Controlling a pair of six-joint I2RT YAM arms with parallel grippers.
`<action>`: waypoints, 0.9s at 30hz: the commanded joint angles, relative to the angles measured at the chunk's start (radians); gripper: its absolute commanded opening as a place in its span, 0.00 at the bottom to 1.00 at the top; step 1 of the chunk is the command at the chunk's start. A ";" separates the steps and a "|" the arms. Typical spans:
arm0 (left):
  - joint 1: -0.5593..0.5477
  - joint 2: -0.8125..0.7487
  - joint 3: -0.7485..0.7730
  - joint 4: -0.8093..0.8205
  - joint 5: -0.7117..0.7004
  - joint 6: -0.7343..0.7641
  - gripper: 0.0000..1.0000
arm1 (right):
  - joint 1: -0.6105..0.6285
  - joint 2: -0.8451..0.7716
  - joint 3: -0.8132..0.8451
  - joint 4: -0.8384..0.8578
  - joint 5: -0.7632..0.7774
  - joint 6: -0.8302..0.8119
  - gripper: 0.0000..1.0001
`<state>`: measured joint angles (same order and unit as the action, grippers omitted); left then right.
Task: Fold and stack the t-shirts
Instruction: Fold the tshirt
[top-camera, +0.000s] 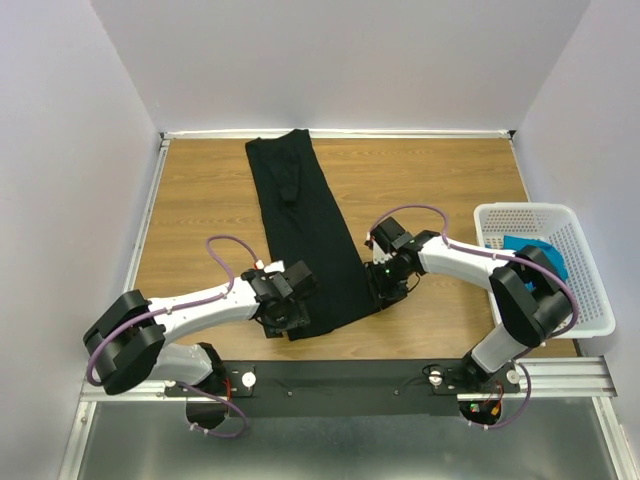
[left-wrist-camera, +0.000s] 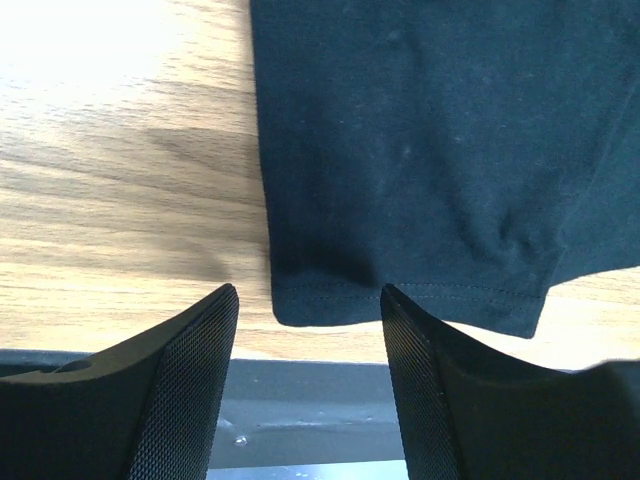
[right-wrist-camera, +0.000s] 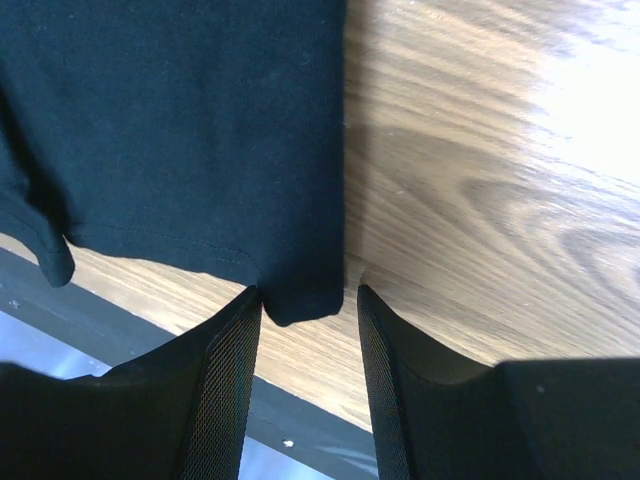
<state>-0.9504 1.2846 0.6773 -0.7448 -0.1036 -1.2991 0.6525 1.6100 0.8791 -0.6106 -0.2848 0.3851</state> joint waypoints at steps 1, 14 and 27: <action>-0.007 0.016 -0.009 0.030 0.012 0.009 0.65 | 0.018 0.042 -0.034 0.014 0.050 0.017 0.51; -0.010 0.074 -0.033 0.039 0.027 0.021 0.54 | 0.018 0.067 -0.023 0.015 0.078 0.035 0.48; -0.010 0.122 -0.021 0.019 0.018 0.053 0.07 | 0.024 0.099 -0.015 0.014 0.050 0.037 0.10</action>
<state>-0.9512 1.3598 0.6807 -0.6922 -0.0677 -1.2655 0.6613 1.6478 0.8917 -0.6075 -0.2771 0.4343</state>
